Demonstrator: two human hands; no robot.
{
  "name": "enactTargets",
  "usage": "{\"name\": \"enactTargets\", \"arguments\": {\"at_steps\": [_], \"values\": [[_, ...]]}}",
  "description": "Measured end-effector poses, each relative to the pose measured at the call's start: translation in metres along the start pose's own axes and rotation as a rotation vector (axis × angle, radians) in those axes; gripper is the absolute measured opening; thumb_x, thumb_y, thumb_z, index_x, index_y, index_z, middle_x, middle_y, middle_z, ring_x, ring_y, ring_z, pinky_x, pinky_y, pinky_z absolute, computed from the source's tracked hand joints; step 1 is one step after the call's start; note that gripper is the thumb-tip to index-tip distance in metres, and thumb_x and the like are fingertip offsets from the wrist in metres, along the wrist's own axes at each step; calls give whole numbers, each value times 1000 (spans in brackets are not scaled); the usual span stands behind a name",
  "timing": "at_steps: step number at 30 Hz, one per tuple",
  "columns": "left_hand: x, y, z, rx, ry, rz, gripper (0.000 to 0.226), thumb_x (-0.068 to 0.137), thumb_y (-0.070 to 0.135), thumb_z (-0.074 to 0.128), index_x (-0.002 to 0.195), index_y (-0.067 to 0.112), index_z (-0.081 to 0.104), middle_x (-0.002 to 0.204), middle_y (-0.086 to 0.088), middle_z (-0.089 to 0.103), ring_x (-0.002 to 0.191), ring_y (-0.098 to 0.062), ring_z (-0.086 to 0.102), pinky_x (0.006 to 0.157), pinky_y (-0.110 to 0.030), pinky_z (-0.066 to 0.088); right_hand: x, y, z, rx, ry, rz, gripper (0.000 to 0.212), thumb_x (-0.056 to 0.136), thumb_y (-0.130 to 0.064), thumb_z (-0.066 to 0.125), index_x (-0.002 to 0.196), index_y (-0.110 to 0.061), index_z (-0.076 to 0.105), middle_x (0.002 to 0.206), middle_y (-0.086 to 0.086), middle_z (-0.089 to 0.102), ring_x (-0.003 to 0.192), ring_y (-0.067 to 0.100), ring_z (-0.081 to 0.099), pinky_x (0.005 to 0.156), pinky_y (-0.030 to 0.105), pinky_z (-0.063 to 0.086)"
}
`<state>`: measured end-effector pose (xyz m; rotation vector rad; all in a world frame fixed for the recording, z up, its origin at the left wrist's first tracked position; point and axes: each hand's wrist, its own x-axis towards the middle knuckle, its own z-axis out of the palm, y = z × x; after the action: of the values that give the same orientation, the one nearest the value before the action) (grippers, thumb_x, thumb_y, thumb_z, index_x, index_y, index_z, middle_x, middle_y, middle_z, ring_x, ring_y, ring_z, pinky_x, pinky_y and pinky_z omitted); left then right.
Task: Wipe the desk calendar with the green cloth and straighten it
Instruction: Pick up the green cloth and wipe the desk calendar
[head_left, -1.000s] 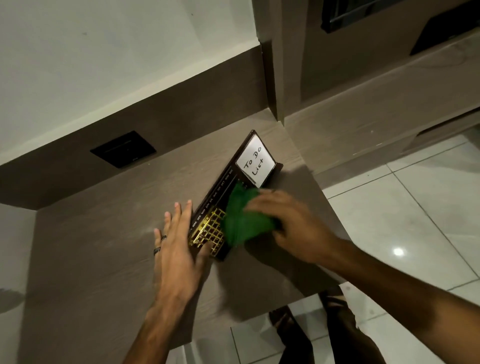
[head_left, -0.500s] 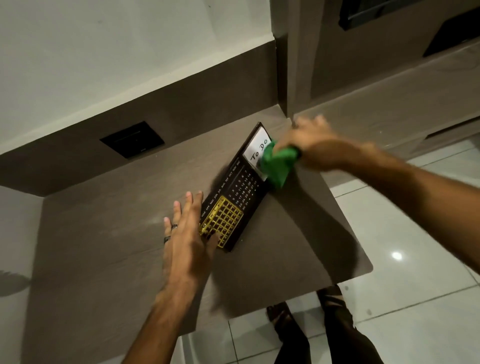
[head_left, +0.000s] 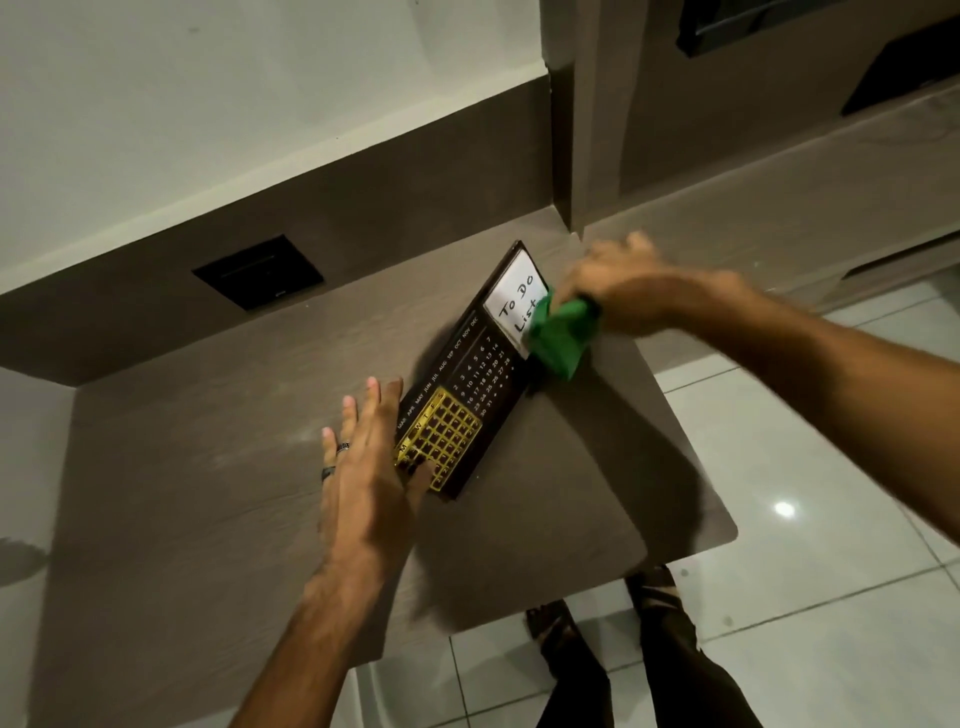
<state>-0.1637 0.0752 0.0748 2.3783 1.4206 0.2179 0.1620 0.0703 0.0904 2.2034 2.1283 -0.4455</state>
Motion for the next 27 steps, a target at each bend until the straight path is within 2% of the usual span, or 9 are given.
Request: {"name": "enactTargets", "arguments": {"at_steps": [4,8,11,15,18,20,23,25,27], "values": [[1,-4,2,24,-12,5,103,79,16,80,157,27,13,165,-1,10,153,-22,2,124,-51,5,-14,-55,26,206,-197,-274,51,83,-6,61,118,-43,60,115,-11,61,113,12,48,96,41,32],[2,-6,3,38,-21,9,105,78,17,80,156,29,11,165,0,9,153,-23,2,124,-52,5,-8,-59,30,206,-145,-291,51,83,-11,63,122,-43,57,119,-9,59,115,17,47,100,46,35],[2,-4,2,39,-17,26,103,79,14,80,155,28,12,164,-4,12,152,-26,4,123,-54,5,-2,-19,21,244,65,-70,48,81,-6,66,124,-27,61,121,4,60,113,27,49,99,45,34],[1,-3,0,34,-7,24,100,81,12,77,156,24,11,163,-8,14,151,-27,4,122,-52,2,-3,29,15,197,312,211,42,81,-14,69,117,-34,65,113,6,68,110,29,55,95,45,41],[1,-2,1,22,2,11,103,80,12,78,155,25,9,163,-7,13,151,-26,4,122,-53,3,-17,25,30,520,671,414,55,77,-5,58,127,-27,57,119,5,68,111,29,61,98,46,47],[2,-2,2,18,-2,8,104,79,14,79,155,27,10,164,-3,10,152,-23,3,123,-53,4,-25,-3,50,691,796,482,61,75,1,54,133,-19,55,127,8,64,118,28,57,104,40,42],[3,-5,4,15,-40,-12,104,81,22,77,156,34,7,164,6,3,152,-17,-2,124,-51,2,-38,-76,91,797,667,406,69,78,9,57,141,-16,47,145,10,49,135,27,42,111,32,30],[3,-7,2,-3,-54,2,93,85,48,65,156,37,5,163,8,1,152,-16,-4,123,-49,-2,-50,-124,115,709,569,238,86,75,14,58,149,-23,33,158,7,28,146,27,20,115,43,24],[2,-7,-1,-17,-64,22,92,80,73,41,156,37,6,163,8,1,152,-16,-4,121,-44,-6,-59,-149,132,615,553,51,92,70,16,58,149,-24,33,158,10,28,147,32,16,113,54,29]]}}
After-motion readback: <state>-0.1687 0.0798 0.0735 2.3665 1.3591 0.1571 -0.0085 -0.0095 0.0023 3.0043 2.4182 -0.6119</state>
